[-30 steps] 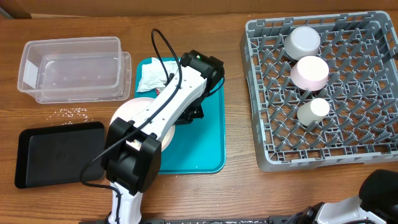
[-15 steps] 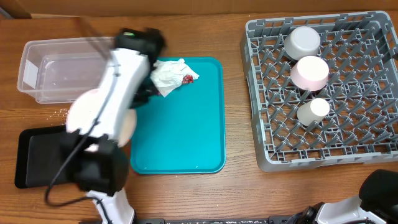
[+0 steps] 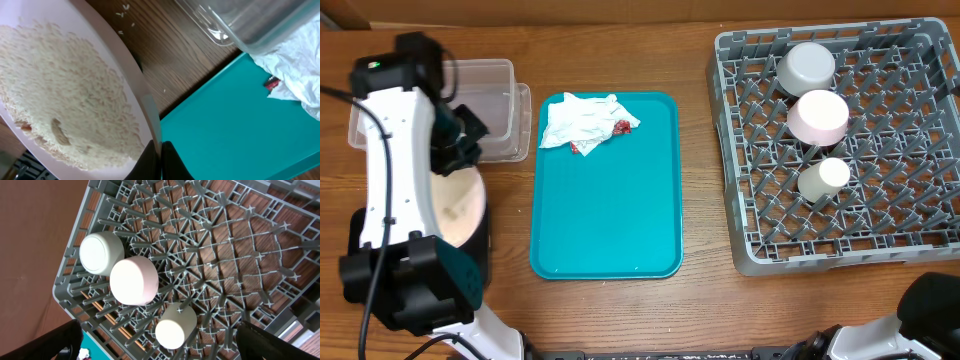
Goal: Sort waste into correct bins and load items into the dishwasher
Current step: 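Carry the plate left over the black tray, then tilt the plate to dump the rice onto the black tray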
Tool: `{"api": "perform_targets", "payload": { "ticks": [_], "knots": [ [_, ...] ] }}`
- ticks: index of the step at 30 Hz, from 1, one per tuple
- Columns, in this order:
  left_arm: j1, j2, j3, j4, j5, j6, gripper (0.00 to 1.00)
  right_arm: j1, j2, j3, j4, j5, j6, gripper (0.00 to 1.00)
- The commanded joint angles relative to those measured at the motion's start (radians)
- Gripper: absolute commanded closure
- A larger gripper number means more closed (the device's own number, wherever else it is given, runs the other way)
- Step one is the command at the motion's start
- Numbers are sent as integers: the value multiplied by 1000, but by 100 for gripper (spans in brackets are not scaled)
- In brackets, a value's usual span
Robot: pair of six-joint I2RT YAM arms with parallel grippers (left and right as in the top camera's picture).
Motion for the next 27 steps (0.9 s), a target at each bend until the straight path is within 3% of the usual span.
{"api": "perform_targets", "payload": {
  "ticks": [1,27],
  "knots": [
    [70,-15,11,0,59,75,96,-2,-2,6,3,-5,5,0],
    [423,-15,-261,116,610,310,96,-2,-2,6,3,-5,5,0]
  ]
}}
